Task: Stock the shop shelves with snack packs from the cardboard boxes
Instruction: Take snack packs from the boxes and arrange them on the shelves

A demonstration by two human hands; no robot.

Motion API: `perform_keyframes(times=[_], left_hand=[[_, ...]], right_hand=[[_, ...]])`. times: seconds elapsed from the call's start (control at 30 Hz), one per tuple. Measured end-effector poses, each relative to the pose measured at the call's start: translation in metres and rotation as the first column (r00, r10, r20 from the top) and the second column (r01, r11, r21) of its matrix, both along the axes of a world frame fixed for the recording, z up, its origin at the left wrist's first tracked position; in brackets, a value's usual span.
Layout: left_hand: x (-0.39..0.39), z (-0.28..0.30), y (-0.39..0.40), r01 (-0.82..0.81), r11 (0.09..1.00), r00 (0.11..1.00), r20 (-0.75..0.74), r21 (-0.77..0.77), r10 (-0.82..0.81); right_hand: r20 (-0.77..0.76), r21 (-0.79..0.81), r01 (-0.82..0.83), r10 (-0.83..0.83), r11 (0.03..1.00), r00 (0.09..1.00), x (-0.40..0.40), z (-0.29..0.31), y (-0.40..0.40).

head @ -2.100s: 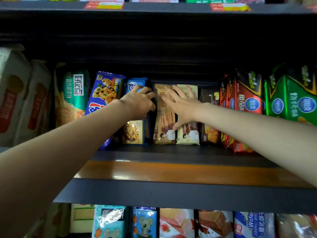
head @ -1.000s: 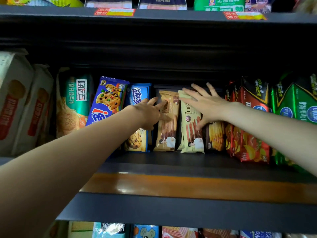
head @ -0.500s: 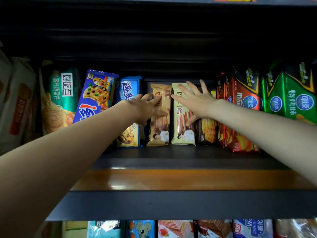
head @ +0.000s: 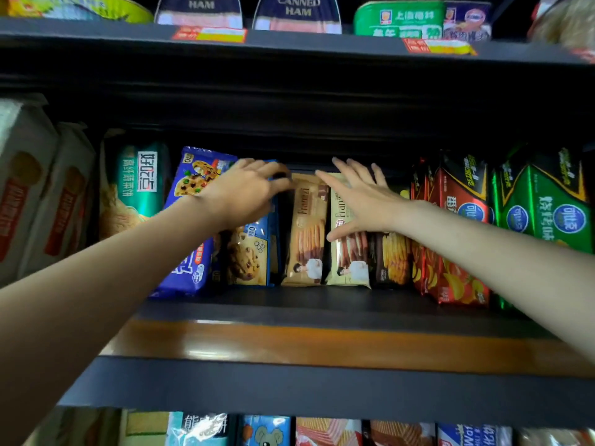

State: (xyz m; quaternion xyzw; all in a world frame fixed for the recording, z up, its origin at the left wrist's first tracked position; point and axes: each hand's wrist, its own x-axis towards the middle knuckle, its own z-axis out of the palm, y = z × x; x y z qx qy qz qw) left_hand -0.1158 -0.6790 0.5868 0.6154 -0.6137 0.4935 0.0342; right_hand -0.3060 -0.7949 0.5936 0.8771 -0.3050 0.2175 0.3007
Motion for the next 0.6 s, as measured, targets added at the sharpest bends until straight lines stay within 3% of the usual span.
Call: perform_keyframes(times=[0.1, 0.17, 0.3, 0.47, 0.6], left_hand=[[0.027, -0.007, 0.025, 0.088, 0.984, 0.996, 0.017, -0.154, -0.086], [0.042, -0.010, 0.040, 0.082, 0.982, 0.997, 0.013, -0.172, -0.081], [0.068, -0.009, 0.057, -0.095, 0.994, 0.991, -0.094, 0.050, 0.099], [0.094, 0.002, 0.059, -0.100, 0.957, 0.956, -0.239, 0.274, 0.169], [0.103, -0.001, 0.059, -0.083, 0.955, 0.952, -0.261, 0.284, 0.161]], right_hand=[[-0.035, 0.010, -0.029, 0.029, 1.000, 0.999, 0.023, -0.004, 0.014], [-0.059, 0.002, -0.035, 0.035, 0.999, 0.998, 0.042, -0.007, 0.023], [-0.170, -0.094, -0.019, 0.003, 0.995, 0.985, 0.087, -0.007, 0.045], [-0.193, -0.110, 0.134, -0.153, 0.985, 0.969, 0.135, -0.011, 0.055], [-0.185, -0.146, 0.235, -0.260, 0.961, 0.948, 0.145, -0.021, 0.051]])
